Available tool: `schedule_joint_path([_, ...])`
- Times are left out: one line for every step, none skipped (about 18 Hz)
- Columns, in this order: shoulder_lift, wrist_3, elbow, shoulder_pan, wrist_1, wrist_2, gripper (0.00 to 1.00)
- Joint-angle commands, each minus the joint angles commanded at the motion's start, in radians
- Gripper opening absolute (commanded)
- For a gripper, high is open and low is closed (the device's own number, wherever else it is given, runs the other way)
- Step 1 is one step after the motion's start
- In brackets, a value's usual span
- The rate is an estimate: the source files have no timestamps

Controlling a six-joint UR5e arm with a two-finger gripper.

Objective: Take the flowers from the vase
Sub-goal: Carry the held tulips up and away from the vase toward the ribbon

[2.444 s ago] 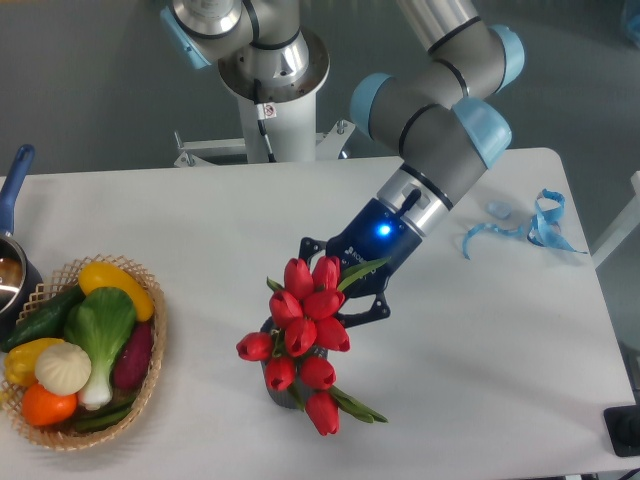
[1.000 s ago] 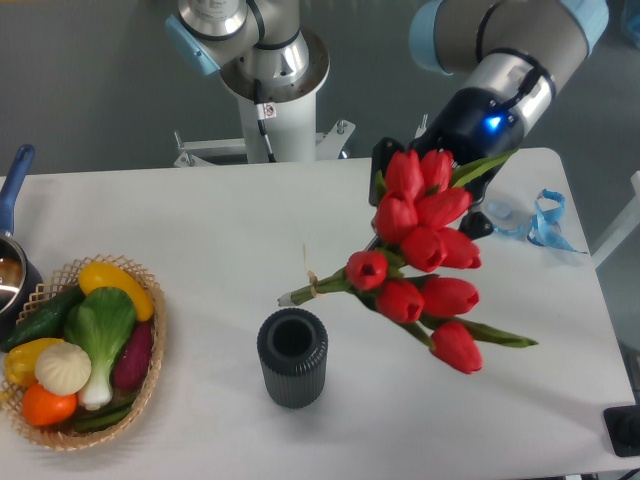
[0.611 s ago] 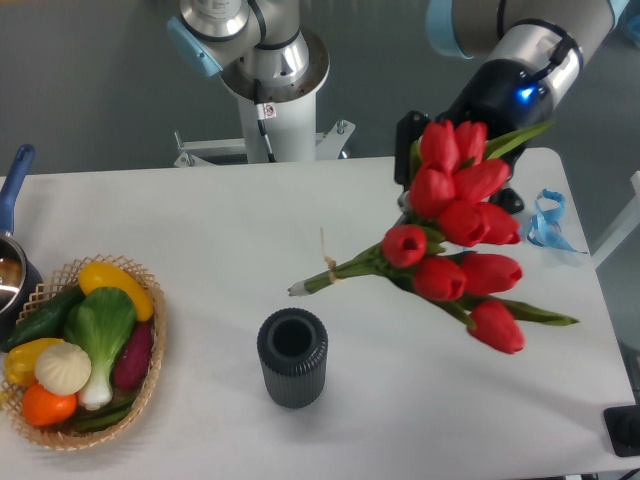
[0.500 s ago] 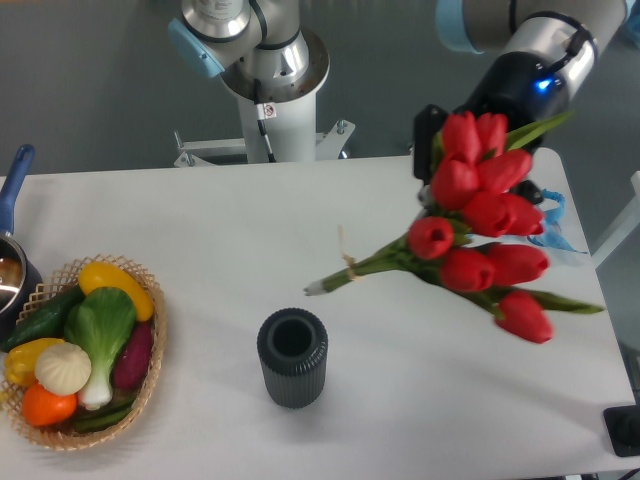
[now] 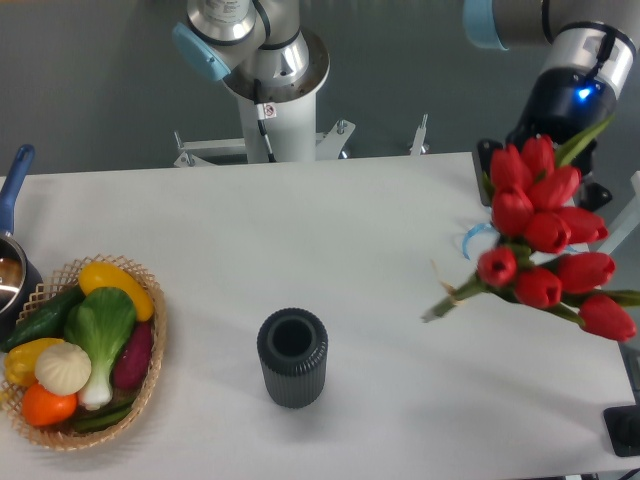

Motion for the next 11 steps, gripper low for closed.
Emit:
schedule_joint_path([0.003, 0.012, -0.005, -0.003, -0.011, 0.113, 0.03])
schedule_joint_path([0.006, 0.019, -0.008, -0.006, -0.031, 0.221, 0.02])
schedule_joint_path([0.003, 0.022, -0.002, -0.017, -0.046, 0.292, 0.01])
schedule_joint_path([-0.003, 0.022, 0.003, -0.029, -0.048, 0.338, 0.0])
schedule_joint_path([-0.017, 0.022, 0.006, -0.031, -0.049, 0.364, 0.0])
schedule_joint_path([-0.024, 0.026, 0.011, -0.032, -0.049, 0.396, 0.0])
schedule_joint_path([-0.029, 0.048, 0.011, -0.032, -0.054, 0.441, 0.0])
schedule_joint_path([-0.038, 0.075, 0.008, -0.035, -0.067, 0.478, 0.0])
schedule_joint_path([-0.043, 0.11, 0.003, -0.038, -0.087, 0.522, 0.0])
schedule_joint_path([-0.046, 0.143, 0.003, -0.05, -0.104, 0.577, 0.0])
schedule_joint_path([-0.054, 0.158, 0.003, -0.072, -0.12, 0.632, 0.0])
